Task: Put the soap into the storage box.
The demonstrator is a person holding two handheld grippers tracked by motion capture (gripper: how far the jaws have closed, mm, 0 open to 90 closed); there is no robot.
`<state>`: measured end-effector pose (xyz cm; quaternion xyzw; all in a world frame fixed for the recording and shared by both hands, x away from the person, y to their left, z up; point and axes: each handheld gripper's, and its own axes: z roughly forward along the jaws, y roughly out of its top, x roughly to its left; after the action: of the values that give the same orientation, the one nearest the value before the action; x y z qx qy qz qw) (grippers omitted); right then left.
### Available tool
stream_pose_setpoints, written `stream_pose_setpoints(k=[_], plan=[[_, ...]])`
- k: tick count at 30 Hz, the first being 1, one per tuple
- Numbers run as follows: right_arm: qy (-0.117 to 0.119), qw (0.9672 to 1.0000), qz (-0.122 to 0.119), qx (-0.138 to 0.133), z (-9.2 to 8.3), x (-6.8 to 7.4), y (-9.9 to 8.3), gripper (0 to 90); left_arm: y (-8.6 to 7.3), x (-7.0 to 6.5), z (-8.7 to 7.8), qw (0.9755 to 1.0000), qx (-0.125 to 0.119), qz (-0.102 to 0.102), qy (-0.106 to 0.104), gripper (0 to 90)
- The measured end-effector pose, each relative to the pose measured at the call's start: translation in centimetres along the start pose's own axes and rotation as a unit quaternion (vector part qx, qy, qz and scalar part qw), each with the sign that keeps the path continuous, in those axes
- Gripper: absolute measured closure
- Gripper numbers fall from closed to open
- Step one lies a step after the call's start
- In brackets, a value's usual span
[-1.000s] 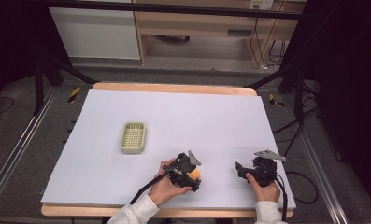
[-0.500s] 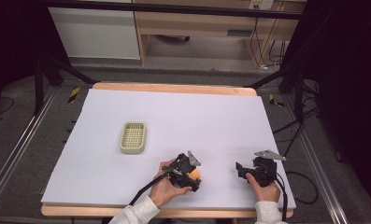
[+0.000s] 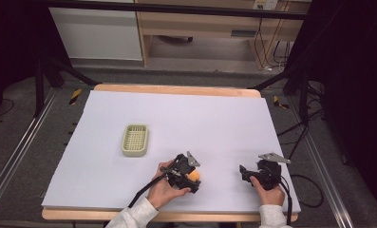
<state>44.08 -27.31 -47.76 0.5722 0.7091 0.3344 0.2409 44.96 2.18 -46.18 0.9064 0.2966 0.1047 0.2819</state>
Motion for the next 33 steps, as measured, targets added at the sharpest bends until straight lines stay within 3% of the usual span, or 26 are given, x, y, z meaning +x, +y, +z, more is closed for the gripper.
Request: stream_pose_setpoints(k=[8,26,33], plan=[[0.001,1.0,0.0,0.001,0.0,0.0,0.0,8.8,-0.5,0.1,0.3,1.0,0.008,0.002,-0.002,24.7],[0.002,1.0,0.002,0.003,0.0,0.1,0.0,8.8,-0.7,0.1,0.3,1.0,0.001,0.0,-0.001,25.1],[0.002,1.0,0.001,0.002,0.0,0.0,0.0,8.8,-0.5,0.3,-0.7,1.0,-0.008,0.002,0.0,25.2]])
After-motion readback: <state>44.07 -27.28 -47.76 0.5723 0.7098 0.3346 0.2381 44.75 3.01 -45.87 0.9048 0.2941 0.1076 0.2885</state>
